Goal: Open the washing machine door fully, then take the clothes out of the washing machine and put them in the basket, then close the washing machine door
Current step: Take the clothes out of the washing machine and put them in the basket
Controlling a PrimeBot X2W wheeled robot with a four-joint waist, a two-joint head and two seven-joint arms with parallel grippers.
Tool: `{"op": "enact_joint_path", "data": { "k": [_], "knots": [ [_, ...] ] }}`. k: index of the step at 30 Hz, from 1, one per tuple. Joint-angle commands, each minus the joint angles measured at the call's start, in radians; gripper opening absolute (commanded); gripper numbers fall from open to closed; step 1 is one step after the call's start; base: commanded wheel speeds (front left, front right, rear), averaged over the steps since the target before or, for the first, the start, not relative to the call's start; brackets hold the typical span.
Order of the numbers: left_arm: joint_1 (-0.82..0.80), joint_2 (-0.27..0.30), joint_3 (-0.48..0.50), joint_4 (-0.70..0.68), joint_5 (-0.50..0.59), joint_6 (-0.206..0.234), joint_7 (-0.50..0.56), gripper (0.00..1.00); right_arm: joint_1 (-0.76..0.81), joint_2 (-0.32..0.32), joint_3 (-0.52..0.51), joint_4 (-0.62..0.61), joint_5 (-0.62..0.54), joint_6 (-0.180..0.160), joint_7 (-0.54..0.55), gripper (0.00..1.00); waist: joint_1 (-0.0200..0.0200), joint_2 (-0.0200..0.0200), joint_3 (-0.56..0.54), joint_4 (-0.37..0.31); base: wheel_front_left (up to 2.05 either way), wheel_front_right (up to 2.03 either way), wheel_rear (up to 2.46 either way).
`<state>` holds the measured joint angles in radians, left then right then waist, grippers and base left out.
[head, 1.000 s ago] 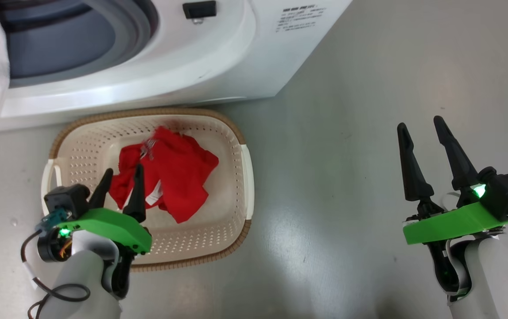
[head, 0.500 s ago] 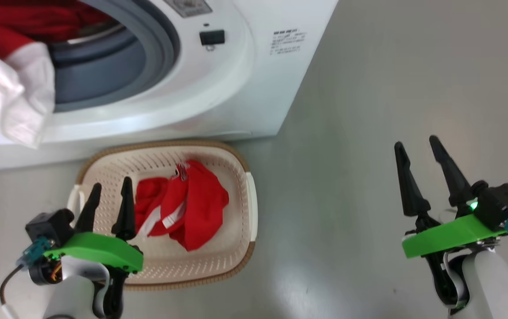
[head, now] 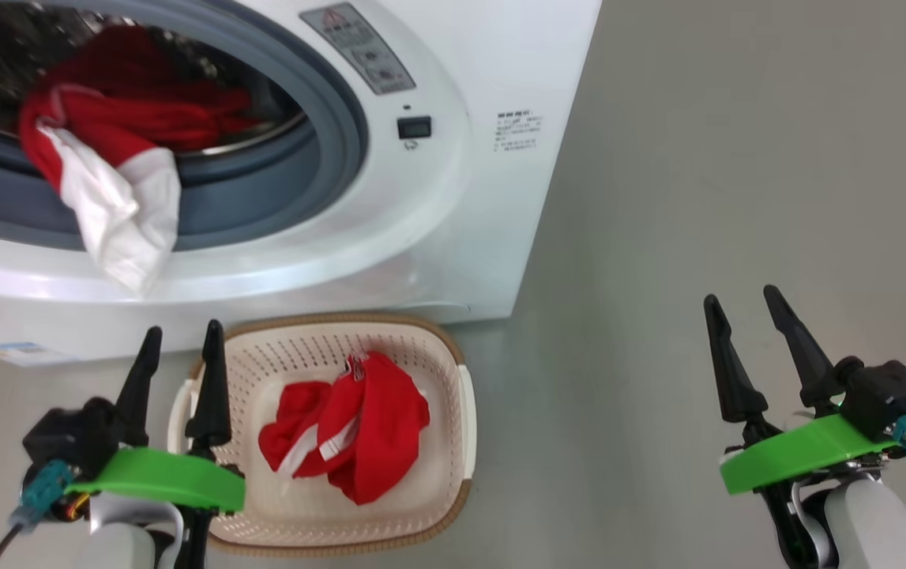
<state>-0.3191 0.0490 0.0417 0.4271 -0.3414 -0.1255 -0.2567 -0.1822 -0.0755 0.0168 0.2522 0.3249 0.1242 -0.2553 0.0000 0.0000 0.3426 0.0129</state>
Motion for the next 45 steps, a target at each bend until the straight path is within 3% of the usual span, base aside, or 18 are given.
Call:
{"op": "enact_joint_path", "data": {
  "k": [1, 20, 33, 45],
  "knots": [
    [0.03, 0.027, 0.037, -0.045, 0.018, -0.005, -0.005, 1.0, 0.021, -0.012, 0.021, -0.019, 0.013, 0.007, -0.006, 1.0, 0.0, 0.0, -0.052, 0.018, 0.0, 0.0, 0.0],
    [0.218, 0.029, 0.054, -0.237, 0.137, -0.005, -0.005, 1.0, 0.146, -0.023, 0.003, -0.021, 0.024, 0.007, -0.006, 1.0, 0.0, 0.0, -0.196, 0.032, 0.0, 0.0, 0.0],
    [0.36, 0.012, 0.095, -0.314, 0.158, -0.005, -0.005, 1.0, 0.219, -0.02, -0.034, -0.035, 0.025, 0.007, -0.006, 1.0, 0.0, 0.0, -0.228, 0.026, 0.0, 0.0, 0.0],
    [0.361, 0.003, 0.104, -0.325, 0.159, -0.005, -0.005, 1.0, 0.219, -0.011, -0.038, -0.04, 0.024, 0.007, -0.006, 1.0, 0.0, 0.0, -0.225, 0.025, 0.0, 0.0, 0.0]
  ]
}}
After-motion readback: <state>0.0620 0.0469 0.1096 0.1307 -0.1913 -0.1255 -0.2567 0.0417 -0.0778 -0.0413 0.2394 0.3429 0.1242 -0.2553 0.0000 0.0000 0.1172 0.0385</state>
